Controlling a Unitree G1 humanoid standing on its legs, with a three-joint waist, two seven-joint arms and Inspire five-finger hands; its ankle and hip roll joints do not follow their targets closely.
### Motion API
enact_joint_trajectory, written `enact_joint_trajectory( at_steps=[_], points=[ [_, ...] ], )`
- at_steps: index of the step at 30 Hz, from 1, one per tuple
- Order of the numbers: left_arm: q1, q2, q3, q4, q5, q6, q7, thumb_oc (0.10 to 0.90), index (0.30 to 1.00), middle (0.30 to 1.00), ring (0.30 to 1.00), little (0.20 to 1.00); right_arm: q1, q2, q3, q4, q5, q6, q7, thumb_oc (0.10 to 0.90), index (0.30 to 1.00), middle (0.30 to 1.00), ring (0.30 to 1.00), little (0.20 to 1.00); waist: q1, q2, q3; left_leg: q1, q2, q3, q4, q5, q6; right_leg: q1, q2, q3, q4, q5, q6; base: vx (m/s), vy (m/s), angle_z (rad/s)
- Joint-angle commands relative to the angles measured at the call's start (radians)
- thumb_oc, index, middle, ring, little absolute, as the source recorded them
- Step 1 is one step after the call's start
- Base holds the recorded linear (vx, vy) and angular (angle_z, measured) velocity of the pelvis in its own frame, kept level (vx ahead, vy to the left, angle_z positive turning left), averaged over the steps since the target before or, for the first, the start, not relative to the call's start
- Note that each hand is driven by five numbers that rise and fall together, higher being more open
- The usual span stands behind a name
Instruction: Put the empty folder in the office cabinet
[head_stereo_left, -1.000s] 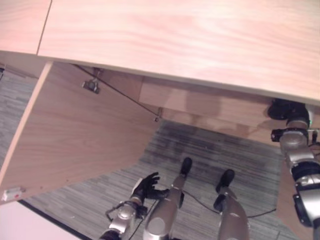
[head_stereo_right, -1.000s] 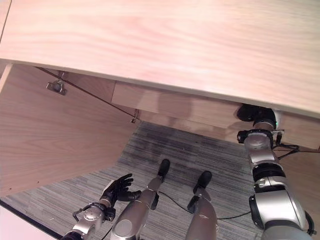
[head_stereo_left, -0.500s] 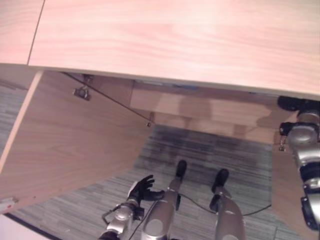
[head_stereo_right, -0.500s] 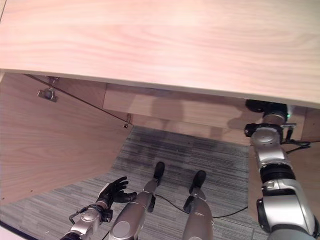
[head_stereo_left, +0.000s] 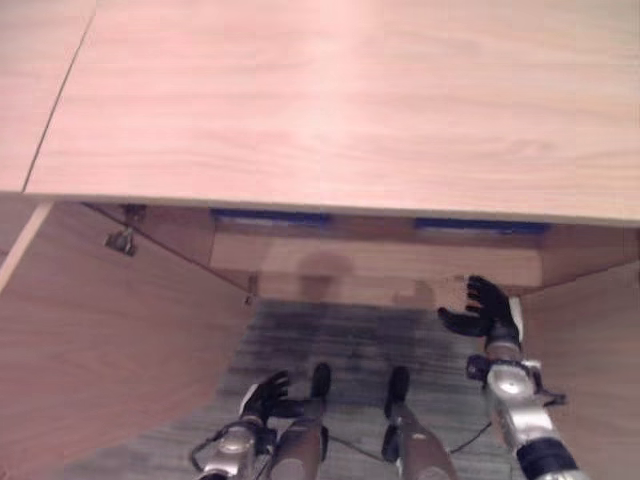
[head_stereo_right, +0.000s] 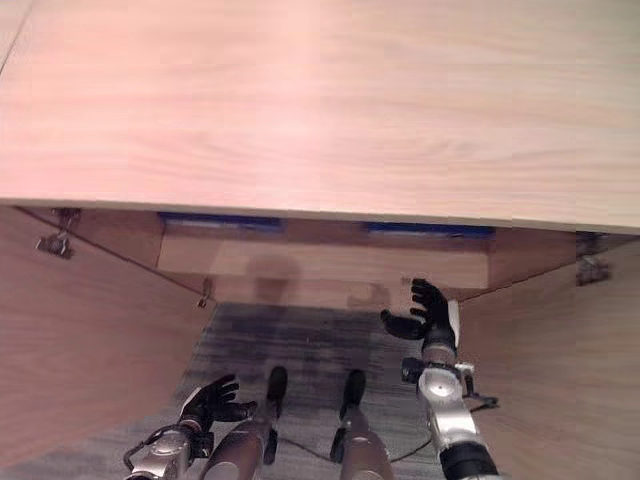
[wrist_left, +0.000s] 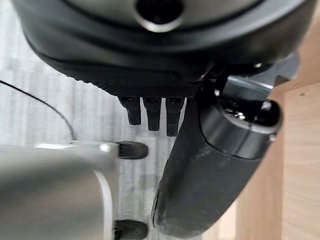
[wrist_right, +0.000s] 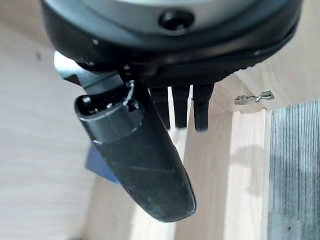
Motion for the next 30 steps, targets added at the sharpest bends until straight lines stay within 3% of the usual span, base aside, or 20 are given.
enact_joint_trajectory(
  at_steps=[1,7,11,12,13,16,18,20,21,23,24,26,28,29,30],
  points=[
    [-0.002,-0.036,-0.017,0.067,0.021,-0.015,0.016,0.8,0.9,0.9,0.9,0.9,0.04,-0.04,0.013,-0.083,0.074,-0.082,0.061,0.8,0.9,0.9,0.9,0.9,-0.006,0.022,-0.111,0.034,0.023,-0.026,-0.008,-0.069,-0.021,0.033,-0.052,0.013,0.146,-0.149,0.09,0.09,0.079,-0.38],
    [0.005,-0.027,0.012,0.038,0.0,-0.018,0.026,0.8,0.9,0.9,0.9,0.9,0.105,-0.02,0.099,-0.076,0.026,-0.031,0.153,0.8,0.9,0.9,0.9,0.9,-0.033,0.015,-0.167,0.145,0.027,0.008,-0.008,-0.114,0.002,0.075,-0.055,0.04,0.221,-0.173,0.108,0.1,0.072,-0.21],
    [0.007,-0.013,0.017,0.005,-0.02,-0.021,0.033,0.8,0.9,0.9,0.9,0.9,0.09,-0.012,0.126,-0.05,0.012,-0.02,0.166,0.8,0.9,0.9,0.9,0.9,-0.022,0.016,-0.164,0.176,0.035,0.018,-0.006,-0.114,0.01,0.077,-0.048,0.054,0.301,-0.183,0.126,-0.04,0.001,-0.21],
    [0.004,-0.006,0.008,-0.016,-0.032,-0.024,0.032,0.8,0.9,0.9,0.9,0.9,0.093,-0.009,0.124,-0.047,0.013,-0.014,0.166,0.8,0.9,0.9,0.9,0.9,-0.026,0.017,-0.159,0.167,0.031,-0.006,0.01,-0.099,0.017,0.089,-0.007,0.128,0.355,-0.202,0.14,-0.11,-0.019,-0.08],
    [0.004,-0.005,0.007,-0.016,-0.032,-0.024,0.032,0.8,0.9,0.9,0.9,0.9,0.093,-0.009,0.124,-0.047,0.013,-0.014,0.166,0.8,0.9,0.9,0.9,0.9,-0.025,0.016,-0.157,0.17,0.03,-0.006,0.011,-0.101,0.017,0.09,-0.008,0.129,0.359,-0.206,0.14,-0.19,-0.042,0.06],
    [0.025,0.0,0.003,-0.04,-0.027,-0.03,0.038,0.8,0.9,0.9,0.9,0.9,0.112,-0.004,0.111,-0.044,0.026,-0.023,0.158,0.8,0.9,0.9,0.9,0.9,0.001,0.009,-0.176,0.122,0.011,-0.05,0.055,-0.085,0.021,0.171,0.054,0.222,0.351,-0.275,0.113,-0.18,-0.099,0.62],
    [0.032,0.002,0.01,-0.045,-0.03,-0.032,0.045,0.8,0.9,0.9,0.9,0.9,0.115,-0.007,0.117,-0.048,0.016,-0.021,0.162,0.8,0.9,0.9,0.9,0.9,0.02,-0.003,-0.18,0.097,-0.003,-0.081,0.063,-0.067,0.005,0.212,0.057,0.223,0.303,-0.328,0.077,-0.17,-0.148,0.65],
    [0.032,0.004,0.011,-0.055,-0.044,-0.036,0.059,0.8,0.9,0.9,0.9,0.9,0.105,-0.021,0.116,-0.05,0.016,-0.023,0.156,0.8,0.9,0.9,0.9,0.9,0.036,0.008,-0.18,0.038,0.006,-0.102,0.054,-0.005,-0.039,0.214,0.068,0.195,0.254,-0.347,0.055,-0.24,-0.131,0.81],
    [0.028,0.006,0.005,-0.064,-0.052,-0.04,0.064,0.8,0.9,0.9,0.9,0.9,0.101,-0.038,0.106,-0.058,0.021,-0.026,0.145,0.8,0.9,0.9,0.9,0.9,0.049,0.018,-0.162,-0.015,0.012,-0.097,0.051,0.058,-0.074,0.22,0.07,0.173,0.227,-0.349,0.049,-0.34,-0.07,0.99],
    [0.022,-0.004,0.008,-0.079,-0.072,-0.049,0.068,0.8,0.9,0.9,0.9,0.9,0.079,-0.064,0.097,-0.063,0.018,-0.028,0.139,0.8,0.9,0.9,0.9,0.9,0.051,0.034,-0.143,-0.068,0.013,-0.093,0.027,0.092,-0.105,0.198,0.06,0.136,0.191,-0.331,0.041,-0.44,-0.01,0.85],
    [0.086,0.05,0.032,-0.049,-0.029,-0.039,-0.001,0.8,0.9,0.9,0.9,0.9,0.057,-0.097,0.065,-0.061,0.015,-0.034,0.136,0.8,0.9,0.9,0.9,0.9,0.067,0.046,-0.136,-0.09,0.014,-0.089,0.027,0.089,-0.107,0.177,0.048,0.121,0.183,-0.316,0.042,-0.49,0.072,0.86],
    [0.146,0.095,0.059,-0.05,-0.01,-0.054,-0.042,0.8,0.9,0.9,0.9,0.9,0.049,-0.129,0.026,-0.07,0.007,-0.036,0.143,0.8,0.9,0.9,0.9,0.9,0.059,0.052,-0.144,-0.075,0.047,-0.033,0.043,0.04,-0.088,0.106,0.007,0.067,0.169,-0.267,0.059,-0.5,0.095,0.48],
    [0.151,0.11,0.08,-0.138,-0.061,-0.034,-0.05,0.8,0.9,0.9,0.9,0.9,0.083,-0.132,-0.004,-0.084,0.004,-0.031,0.156,0.8,0.9,0.9,0.9,0.9,0.01,0.058,-0.174,0.017,0.125,0.042,0.089,-0.04,-0.074,0.056,-0.033,0.022,0.166,-0.238,0.062,-0.36,0.104,0.69],
    [0.159,0.115,0.087,-0.134,-0.055,-0.036,-0.049,0.8,0.9,0.9,0.9,0.9,0.091,-0.123,-0.009,-0.068,0.01,-0.037,0.156,0.8,0.9,0.9,0.9,0.9,-0.009,0.065,-0.176,0.076,0.153,0.046,0.102,-0.055,-0.08,0.062,-0.034,0.015,0.173,-0.239,0.06,-0.19,0.079,1.1],
    [0.158,0.115,0.088,-0.134,-0.055,-0.036,-0.049,0.8,0.9,0.9,0.9,0.9,0.09,-0.123,-0.009,-0.067,0.01,-0.037,0.156,0.8,0.9,0.9,0.9,0.9,-0.01,0.066,-0.175,0.075,0.153,0.045,0.1,-0.052,-0.08,0.063,-0.034,0.013,0.17,-0.235,0.059,-0.19,0.136,0.88]
  ],
)
